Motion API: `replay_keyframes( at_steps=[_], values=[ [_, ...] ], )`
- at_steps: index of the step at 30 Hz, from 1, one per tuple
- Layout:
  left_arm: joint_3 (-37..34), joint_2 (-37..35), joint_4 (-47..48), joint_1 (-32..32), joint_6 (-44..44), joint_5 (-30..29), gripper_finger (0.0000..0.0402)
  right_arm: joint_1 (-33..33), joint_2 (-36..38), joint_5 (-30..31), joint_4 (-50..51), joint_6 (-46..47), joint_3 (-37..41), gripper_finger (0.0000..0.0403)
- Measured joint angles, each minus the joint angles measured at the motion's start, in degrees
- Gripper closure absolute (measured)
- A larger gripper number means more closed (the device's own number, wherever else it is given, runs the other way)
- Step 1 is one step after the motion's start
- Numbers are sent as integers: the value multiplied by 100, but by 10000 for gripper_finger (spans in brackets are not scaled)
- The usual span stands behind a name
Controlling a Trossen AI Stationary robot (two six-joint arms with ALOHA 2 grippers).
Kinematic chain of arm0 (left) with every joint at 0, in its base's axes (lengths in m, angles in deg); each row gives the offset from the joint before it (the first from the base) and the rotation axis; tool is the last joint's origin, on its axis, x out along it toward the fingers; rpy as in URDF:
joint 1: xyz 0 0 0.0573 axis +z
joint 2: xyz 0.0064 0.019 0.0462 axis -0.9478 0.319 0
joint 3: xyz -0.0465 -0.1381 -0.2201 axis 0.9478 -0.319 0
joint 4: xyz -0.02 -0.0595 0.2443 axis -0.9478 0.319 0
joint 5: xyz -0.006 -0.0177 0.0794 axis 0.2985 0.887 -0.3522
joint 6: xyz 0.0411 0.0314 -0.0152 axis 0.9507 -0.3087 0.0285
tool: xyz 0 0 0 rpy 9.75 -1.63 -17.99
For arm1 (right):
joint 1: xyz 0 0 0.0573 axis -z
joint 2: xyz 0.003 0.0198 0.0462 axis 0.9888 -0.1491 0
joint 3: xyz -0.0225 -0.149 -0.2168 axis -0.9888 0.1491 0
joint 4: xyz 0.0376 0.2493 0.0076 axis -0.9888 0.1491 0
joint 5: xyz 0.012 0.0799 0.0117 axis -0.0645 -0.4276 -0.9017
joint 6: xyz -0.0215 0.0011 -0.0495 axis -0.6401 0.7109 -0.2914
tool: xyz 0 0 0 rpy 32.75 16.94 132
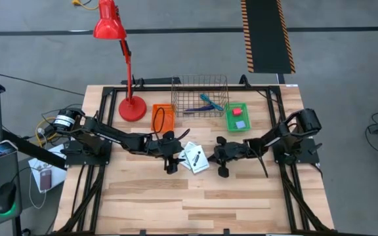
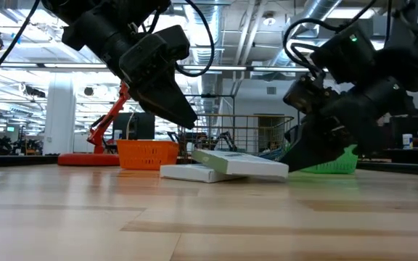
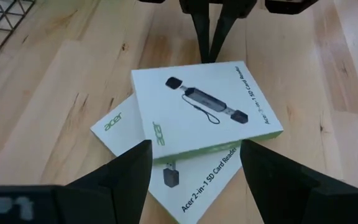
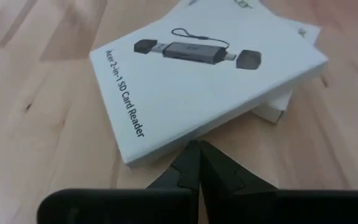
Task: Pick and place items into bin
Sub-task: Put the card reader box into the orange bin
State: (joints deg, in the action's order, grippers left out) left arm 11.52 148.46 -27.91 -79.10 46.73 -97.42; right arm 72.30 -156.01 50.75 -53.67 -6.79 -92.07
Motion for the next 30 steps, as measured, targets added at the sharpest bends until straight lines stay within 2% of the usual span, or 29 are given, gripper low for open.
replay_keyframes(
  at_steps=[12, 21, 27, 30],
  values=[
    [-2, 0, 476, -2, -86, 7, 168, 28, 7, -25, 209, -49, -92, 403],
    [-1, 0, 464, -2, 862, -13, 168, 28, 11, -27, 193, -47, -91, 403],
    [-2, 0, 415, 45, 864, -218, 168, 28, 15, -30, 191, -47, -92, 403],
    [-2, 0, 401, 118, 821, -140, 168, 28, 16, -31, 191, -46, -92, 403]
  ],
)
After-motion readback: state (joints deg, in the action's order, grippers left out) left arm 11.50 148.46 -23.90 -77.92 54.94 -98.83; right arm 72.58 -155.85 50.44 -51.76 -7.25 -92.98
